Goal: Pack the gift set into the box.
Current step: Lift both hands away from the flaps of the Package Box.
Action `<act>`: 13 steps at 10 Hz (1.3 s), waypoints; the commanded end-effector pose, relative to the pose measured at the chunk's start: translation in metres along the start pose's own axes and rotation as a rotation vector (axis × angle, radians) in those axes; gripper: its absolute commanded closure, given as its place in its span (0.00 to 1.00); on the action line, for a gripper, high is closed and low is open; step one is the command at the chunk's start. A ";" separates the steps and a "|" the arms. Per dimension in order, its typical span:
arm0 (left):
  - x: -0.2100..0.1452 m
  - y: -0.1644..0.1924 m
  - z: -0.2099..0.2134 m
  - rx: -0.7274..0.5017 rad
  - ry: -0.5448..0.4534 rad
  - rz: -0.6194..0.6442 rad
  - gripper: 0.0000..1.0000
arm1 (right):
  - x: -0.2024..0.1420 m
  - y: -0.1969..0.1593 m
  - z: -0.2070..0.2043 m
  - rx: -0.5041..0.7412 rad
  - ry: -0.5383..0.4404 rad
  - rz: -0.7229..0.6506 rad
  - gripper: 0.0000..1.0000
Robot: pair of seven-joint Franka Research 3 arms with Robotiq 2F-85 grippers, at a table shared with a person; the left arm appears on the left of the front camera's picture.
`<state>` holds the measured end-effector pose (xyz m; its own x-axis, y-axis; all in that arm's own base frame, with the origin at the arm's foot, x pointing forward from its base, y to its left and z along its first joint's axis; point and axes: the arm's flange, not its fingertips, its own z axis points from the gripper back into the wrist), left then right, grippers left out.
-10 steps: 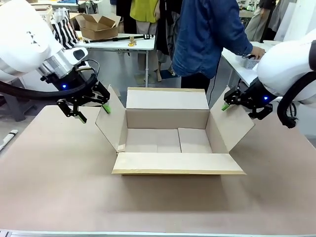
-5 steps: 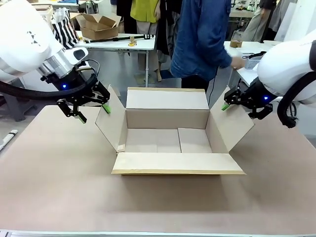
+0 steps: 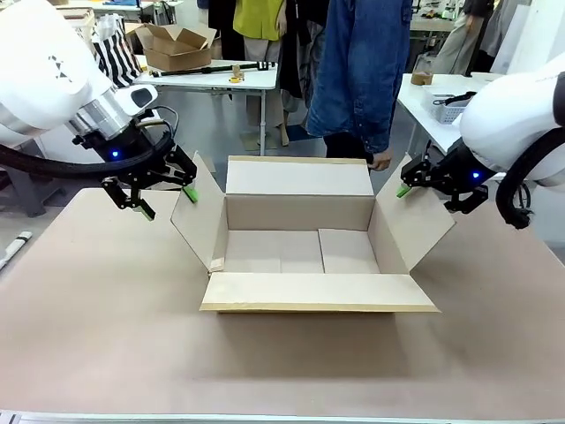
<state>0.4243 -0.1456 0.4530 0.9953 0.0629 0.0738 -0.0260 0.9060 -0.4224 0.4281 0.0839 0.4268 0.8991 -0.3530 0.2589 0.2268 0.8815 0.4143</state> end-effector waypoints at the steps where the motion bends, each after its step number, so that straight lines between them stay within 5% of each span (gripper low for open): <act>1: 0.000 0.001 0.001 0.014 0.000 -0.008 0.00 | 0.001 0.000 0.003 -0.009 -0.007 -0.001 0.00; 13: 0.000 0.001 0.001 0.014 0.000 -0.008 0.00 | 0.001 0.000 0.003 -0.009 -0.007 -0.001 0.00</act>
<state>0.4243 -0.1456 0.4530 0.9953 0.0629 0.0738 -0.0260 0.9060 -0.4224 0.4281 0.0839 0.4268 0.8991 -0.3531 0.2589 0.2268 0.8814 0.4142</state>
